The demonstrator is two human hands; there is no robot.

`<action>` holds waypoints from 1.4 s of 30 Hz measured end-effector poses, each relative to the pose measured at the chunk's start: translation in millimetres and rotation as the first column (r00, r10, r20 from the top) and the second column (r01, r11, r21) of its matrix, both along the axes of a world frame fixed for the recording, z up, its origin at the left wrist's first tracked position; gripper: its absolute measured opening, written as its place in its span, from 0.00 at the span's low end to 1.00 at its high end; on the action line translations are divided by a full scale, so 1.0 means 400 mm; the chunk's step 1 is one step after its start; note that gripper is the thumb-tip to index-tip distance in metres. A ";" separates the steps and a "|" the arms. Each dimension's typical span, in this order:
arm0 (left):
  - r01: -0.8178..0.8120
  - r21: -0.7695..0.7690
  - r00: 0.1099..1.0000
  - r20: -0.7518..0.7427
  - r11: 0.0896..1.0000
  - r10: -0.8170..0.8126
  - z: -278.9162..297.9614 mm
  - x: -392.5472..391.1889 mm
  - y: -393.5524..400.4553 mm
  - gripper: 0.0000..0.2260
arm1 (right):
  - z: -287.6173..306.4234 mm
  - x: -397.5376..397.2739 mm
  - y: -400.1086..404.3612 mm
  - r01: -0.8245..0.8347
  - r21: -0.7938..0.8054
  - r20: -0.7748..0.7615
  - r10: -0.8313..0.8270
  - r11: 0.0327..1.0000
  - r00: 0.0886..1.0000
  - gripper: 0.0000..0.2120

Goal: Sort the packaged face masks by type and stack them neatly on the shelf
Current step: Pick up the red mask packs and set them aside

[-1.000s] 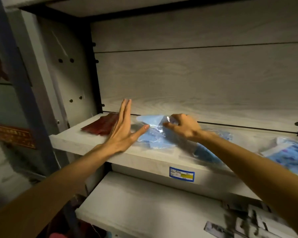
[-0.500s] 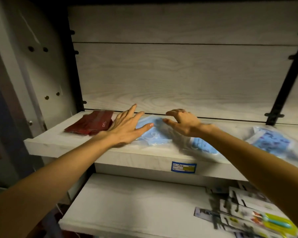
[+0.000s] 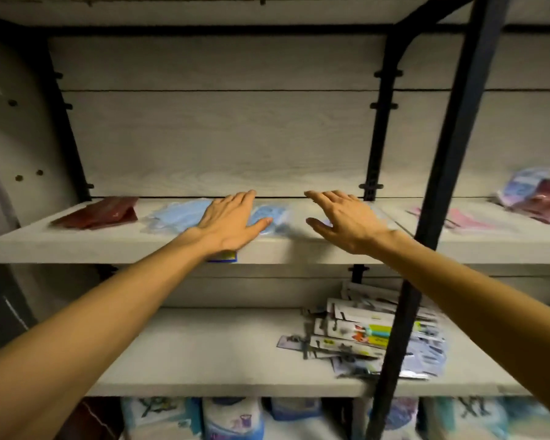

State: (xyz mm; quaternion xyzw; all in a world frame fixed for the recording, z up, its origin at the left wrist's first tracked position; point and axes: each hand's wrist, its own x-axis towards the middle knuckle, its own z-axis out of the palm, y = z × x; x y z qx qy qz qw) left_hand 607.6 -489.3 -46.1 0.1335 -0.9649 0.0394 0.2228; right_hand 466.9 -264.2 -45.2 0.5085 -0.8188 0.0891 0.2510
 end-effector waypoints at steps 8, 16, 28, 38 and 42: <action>0.199 0.120 0.980 -0.049 0.973 -0.194 0.002 -0.116 0.563 0.20 | -0.037 -0.024 0.562 0.131 -0.058 0.035 -0.129 0.990 0.991 0.16; 0.434 -0.067 0.901 0.052 0.898 -0.431 0.015 -0.275 0.883 0.25 | -0.057 -0.135 0.934 0.483 -0.014 0.186 -0.472 0.875 0.862 0.33; 0.531 -0.214 0.847 0.097 0.820 -0.523 -0.017 -0.689 1.098 0.24 | -0.105 -0.455 1.172 0.610 0.009 0.166 -0.603 0.793 0.781 0.30; 0.516 -0.135 0.856 0.048 0.846 -0.515 -0.008 -1.064 1.115 0.21 | -0.054 -0.845 1.188 0.628 0.060 0.131 -0.630 0.775 0.765 0.28; 0.480 -0.099 0.878 0.047 0.872 -0.477 -0.012 -1.167 1.124 0.19 | -0.052 -0.944 1.219 0.631 0.038 0.148 -0.629 0.775 0.764 0.27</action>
